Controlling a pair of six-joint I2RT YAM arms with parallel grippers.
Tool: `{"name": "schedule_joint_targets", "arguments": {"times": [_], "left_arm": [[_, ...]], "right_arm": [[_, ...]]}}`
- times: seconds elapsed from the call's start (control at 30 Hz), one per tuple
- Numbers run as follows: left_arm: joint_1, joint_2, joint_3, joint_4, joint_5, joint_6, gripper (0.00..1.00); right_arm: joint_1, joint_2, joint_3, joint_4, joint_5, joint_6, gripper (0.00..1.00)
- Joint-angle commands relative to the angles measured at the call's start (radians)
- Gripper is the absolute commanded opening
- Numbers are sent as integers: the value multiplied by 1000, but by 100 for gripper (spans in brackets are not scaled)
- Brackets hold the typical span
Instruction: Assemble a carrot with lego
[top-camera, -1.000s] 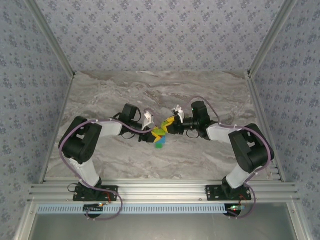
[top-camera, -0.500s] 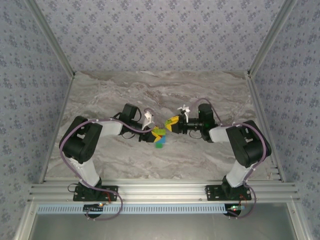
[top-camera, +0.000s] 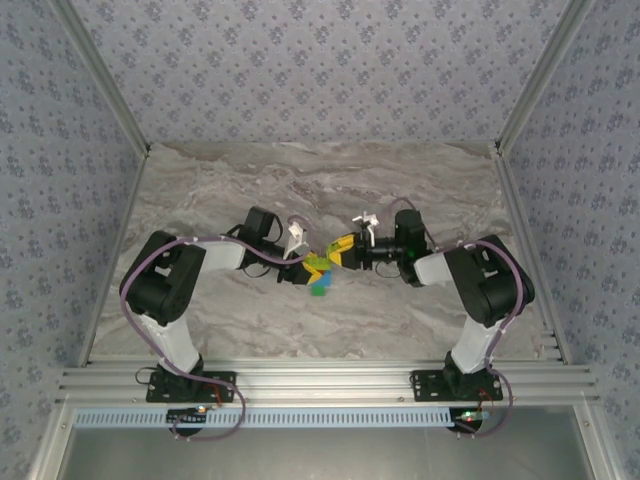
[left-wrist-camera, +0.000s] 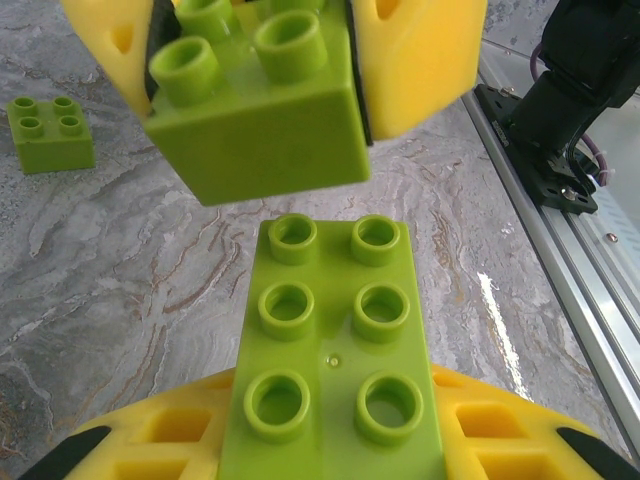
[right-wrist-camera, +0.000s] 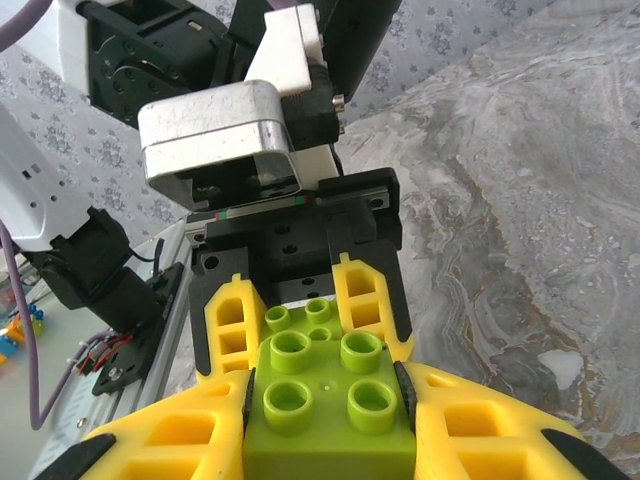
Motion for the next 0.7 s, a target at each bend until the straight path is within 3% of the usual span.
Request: {"name": "schedule_joint_targets", "arguments": {"times": [0.0, 0.67], "left_arm": [[5, 29, 6, -33, -15, 8, 0], [25, 30, 5, -1, -9, -32, 0]], "right_arm": [[14, 21, 4, 30, -27, 8, 22], [35, 47, -44, 64, 6, 10, 22]]}}
